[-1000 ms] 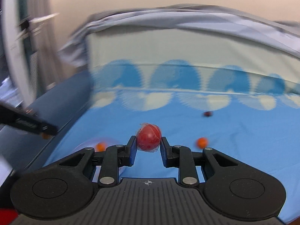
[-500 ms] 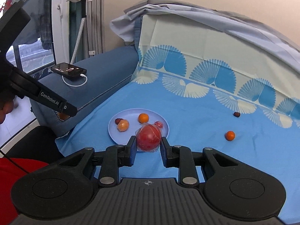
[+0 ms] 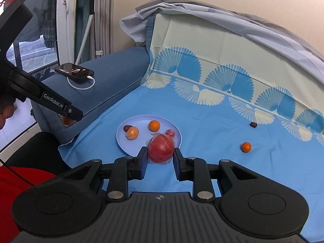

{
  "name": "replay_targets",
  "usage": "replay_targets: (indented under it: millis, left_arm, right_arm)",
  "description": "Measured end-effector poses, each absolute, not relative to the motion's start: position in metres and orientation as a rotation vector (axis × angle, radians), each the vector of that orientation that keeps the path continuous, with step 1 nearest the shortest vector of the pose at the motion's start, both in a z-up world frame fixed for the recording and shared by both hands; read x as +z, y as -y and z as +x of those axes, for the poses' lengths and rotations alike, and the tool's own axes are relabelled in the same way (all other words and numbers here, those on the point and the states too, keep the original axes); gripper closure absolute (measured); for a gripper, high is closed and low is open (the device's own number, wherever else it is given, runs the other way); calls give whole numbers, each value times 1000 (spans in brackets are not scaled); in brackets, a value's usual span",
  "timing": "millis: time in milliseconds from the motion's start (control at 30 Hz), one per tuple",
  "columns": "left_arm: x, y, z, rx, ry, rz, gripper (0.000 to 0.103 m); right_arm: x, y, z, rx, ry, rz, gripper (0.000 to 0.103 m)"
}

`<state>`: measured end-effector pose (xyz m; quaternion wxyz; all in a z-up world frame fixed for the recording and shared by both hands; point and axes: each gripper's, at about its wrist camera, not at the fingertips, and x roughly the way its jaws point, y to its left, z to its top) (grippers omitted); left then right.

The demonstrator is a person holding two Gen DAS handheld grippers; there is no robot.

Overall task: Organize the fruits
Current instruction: 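Carry the yellow plum and bagged red plum to the plate and open both tools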

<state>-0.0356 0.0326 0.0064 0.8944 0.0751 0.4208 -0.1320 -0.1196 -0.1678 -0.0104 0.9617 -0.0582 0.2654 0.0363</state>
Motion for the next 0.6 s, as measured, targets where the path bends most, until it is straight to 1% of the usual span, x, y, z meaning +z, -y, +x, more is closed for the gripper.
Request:
replay_targets:
  millis: [267,600]
  left_arm:
    - [1,-32,-21,-271,-888,149,76]
    - [-8,-21,24,-301,-920,112,76]
  right_arm:
    - [-14,167,-106,83,-560,-123,75]
    - [-27,158,-62,124,-604,-130,75]
